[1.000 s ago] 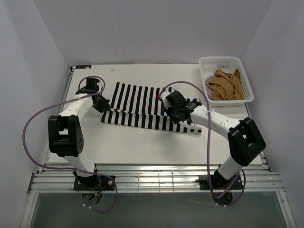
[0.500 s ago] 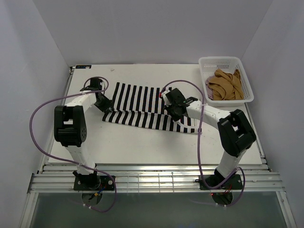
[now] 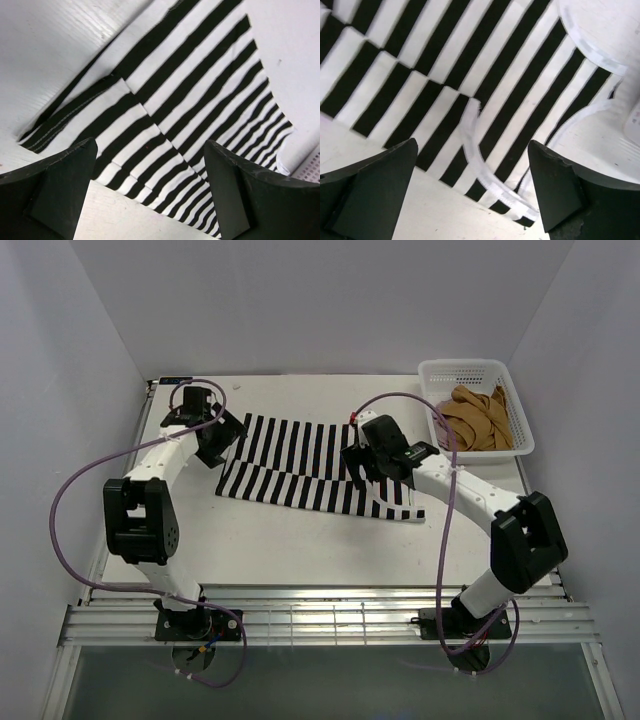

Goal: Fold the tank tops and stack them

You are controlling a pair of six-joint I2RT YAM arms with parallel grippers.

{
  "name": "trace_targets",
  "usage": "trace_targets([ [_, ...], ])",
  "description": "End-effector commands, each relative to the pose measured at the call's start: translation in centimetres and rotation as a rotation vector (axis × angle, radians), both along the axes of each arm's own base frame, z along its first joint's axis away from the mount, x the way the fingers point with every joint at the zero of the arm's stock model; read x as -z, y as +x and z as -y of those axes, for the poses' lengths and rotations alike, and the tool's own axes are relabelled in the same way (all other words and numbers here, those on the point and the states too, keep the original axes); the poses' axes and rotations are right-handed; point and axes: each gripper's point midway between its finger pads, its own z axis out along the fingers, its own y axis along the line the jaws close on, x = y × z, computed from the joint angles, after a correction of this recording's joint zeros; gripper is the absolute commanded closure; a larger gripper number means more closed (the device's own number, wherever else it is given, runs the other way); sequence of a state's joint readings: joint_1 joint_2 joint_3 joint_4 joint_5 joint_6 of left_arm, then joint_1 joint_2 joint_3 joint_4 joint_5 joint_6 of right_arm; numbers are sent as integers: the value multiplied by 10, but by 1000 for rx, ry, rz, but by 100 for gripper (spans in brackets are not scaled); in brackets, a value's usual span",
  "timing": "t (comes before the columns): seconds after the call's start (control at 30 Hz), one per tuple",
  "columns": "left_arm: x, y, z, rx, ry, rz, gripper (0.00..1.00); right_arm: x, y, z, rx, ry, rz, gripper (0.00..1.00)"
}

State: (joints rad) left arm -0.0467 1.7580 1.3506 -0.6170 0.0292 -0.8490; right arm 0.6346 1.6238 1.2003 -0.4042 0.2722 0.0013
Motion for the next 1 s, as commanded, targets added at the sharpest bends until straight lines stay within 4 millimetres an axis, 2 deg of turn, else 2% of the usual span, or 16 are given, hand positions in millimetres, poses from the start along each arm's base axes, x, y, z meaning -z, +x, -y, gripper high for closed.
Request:
trace_targets([
  [0.0, -19, -7, 16, 49, -2, 61, 2, -15, -30, -31, -113, 228, -52, 6],
  [0.03, -15, -9, 19, 56, -7, 52, 2, -14, -34, -40, -141, 272, -60, 10],
  [0.1, -2, -15, 26, 75, -20, 23, 2, 0, -51, -49, -169, 320, -149, 10],
  [0.17, 11, -17, 28, 79, -20, -6, 2, 14, -57, -46, -152, 309, -194, 10],
  [0.37, 54, -31, 30, 78, -28, -110, 2, 52, -54, -46, -123, 260, -263, 10],
  [0.4, 63, -38, 29, 74, -27, -138, 2, 63, -57, -44, -118, 248, -291, 10],
  [0.5, 76, -54, 26, 61, -21, -178, 2, 78, -64, -43, -102, 246, -327, 10],
  [0.53, 87, -70, 24, 54, -19, -218, 2, 86, -71, -39, -98, 241, -350, 10],
  [0.6, 87, -85, 21, 39, -12, -225, 2, 89, -80, -38, -93, 260, -370, 10],
  [0.67, 97, -109, 17, 35, -2, -266, 2, 99, -97, -31, -80, 270, -408, 10],
  [0.73, 93, -123, 16, 26, -10, -258, 2, 96, -106, -30, -87, 303, -408, 10],
  [0.77, 99, -139, 16, 29, -18, -286, 2, 104, -119, -23, -82, 295, -433, 10],
  [0.83, 89, -150, 20, 30, -45, -256, 2, 99, -127, -19, -82, 310, -425, 10],
  [0.87, 94, -164, 18, 26, -47, -276, 2, 103, -136, -13, -78, 301, -440, 10],
  [0.9, 92, -171, 18, 25, -48, -273, 2, 97, -138, -11, -75, 312, -423, 10],
  [0.97, 80, -178, 17, 21, -51, -234, 2, 100, -150, -3, -68, 302, -439, 10],
])
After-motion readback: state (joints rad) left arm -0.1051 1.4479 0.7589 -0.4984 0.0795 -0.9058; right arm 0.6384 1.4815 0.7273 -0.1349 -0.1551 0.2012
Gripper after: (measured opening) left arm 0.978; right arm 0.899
